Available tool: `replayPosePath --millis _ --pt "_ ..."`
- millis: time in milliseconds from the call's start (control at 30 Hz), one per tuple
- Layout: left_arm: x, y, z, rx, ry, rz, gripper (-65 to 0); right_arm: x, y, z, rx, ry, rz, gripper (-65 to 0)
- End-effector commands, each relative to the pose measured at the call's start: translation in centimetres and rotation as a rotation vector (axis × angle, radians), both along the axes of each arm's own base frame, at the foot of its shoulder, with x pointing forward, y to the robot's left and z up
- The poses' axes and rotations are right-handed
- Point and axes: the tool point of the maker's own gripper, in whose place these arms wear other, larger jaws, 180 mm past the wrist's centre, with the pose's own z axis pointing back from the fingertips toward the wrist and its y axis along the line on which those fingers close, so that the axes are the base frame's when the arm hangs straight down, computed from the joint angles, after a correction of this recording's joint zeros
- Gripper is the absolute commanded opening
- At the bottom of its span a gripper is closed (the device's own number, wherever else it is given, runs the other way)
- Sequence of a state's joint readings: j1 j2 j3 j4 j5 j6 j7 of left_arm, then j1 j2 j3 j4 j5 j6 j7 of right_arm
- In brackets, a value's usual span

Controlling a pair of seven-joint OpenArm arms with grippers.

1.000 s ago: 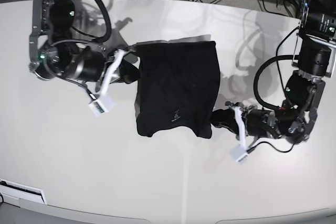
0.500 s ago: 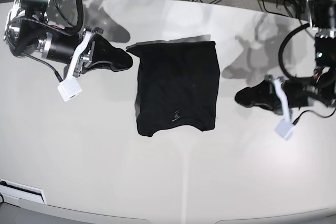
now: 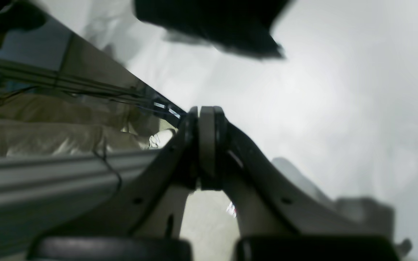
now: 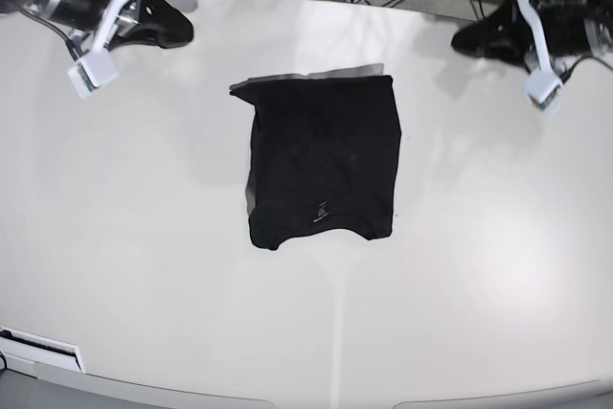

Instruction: Layout the t-shirt on the table in an organized manner, then fold the t-shirt properly

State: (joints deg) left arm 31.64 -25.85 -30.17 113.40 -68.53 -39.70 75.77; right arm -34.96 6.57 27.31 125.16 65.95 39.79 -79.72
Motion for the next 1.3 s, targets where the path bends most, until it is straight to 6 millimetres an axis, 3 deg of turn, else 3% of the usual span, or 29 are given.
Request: replayPosePath --millis 0,400,533,667,767,900,1033,1167,1267 --pt "-0.9 0.0 0.4 0.003 0.0 -0.012 -65.0 -0.9 -0.2 0.3 0.002 0.005 -0.004 -65.0" --pt "-16.6 1.7 -4.0 0.145 0.434 0.079 -65.0 -15.8 -3.4 -3.7 -0.142 0.462 -0.03 -65.0" --pt "-19.5 2.0 -6.2 0.121 0.557 0.16 -65.0 -19.7 -3.8 -6.9 -0.136 0.624 -0.05 -65.0" --pt "-22.6 1.9 -10.3 0.141 0.669 0.162 -65.0 -22.3 -3.7 -11.2 -0.128 0.74 -0.077 -65.0" --pt "-24.4 1.6 -13.7 0.148 0.733 0.183 -65.0 -23.2 -3.8 -14.6 -0.119 0.772 -0.1 -65.0" --pt "-24.9 2.9 -19.1 0.214 0.762 0.29 -65.0 -23.9 -4.4 -19.3 -0.134 0.802 -0.128 -65.0" --pt "-23.8 4.3 -23.4 0.256 0.713 0.356 -65.0 -23.9 -4.8 -23.6 -0.181 0.792 -0.136 -65.0" --pt "-20.2 4.4 -26.4 0.256 0.55 0.423 -65.0 -21.4 -4.2 -27.2 -0.185 0.708 -0.226 -65.0" --pt "-16.1 3.5 -27.5 0.214 0.424 0.478 -65.0 -19.1 -2.5 -28.7 -0.201 0.658 -0.144 -65.0"
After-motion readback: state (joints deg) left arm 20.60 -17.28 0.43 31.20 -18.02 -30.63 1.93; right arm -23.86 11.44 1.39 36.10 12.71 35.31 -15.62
